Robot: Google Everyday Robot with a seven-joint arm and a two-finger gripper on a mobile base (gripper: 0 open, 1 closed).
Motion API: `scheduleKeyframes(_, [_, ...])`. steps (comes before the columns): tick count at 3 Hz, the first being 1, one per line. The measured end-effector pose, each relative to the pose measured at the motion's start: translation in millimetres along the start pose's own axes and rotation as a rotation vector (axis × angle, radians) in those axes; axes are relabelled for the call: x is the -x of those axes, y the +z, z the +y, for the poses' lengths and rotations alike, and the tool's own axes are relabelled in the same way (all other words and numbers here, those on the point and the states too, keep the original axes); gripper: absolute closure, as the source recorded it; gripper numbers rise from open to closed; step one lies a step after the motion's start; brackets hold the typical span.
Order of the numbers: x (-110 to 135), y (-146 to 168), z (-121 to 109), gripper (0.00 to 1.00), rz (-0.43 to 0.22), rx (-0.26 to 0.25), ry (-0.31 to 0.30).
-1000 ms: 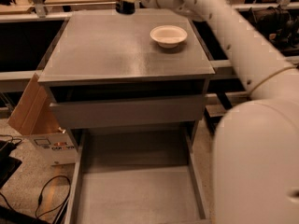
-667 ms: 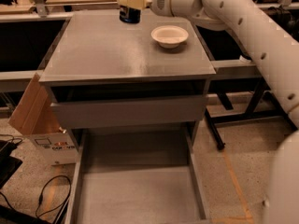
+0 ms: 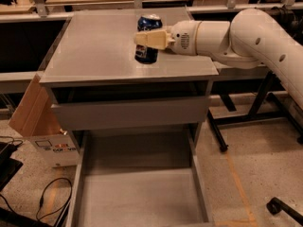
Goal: Place pepsi can into middle drawer
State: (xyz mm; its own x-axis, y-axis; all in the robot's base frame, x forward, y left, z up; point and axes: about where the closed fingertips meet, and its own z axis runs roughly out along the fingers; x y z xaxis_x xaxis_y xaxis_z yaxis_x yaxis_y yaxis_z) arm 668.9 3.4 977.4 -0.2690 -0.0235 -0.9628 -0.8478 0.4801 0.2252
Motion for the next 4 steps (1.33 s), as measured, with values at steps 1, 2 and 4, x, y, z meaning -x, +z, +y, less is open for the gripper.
scheduleKeyframes(1, [-4.3, 1.4, 3.0, 1.00, 0.005, -0.004, -0.007])
scheduleKeyframes(2, [-19.5, -9.5, 28.7, 1.00, -0.008, -0.002, -0.045])
scheduleKeyframes(4, [-165.9, -44.0, 71.9, 1.00, 0.126, 0.028, -0.183])
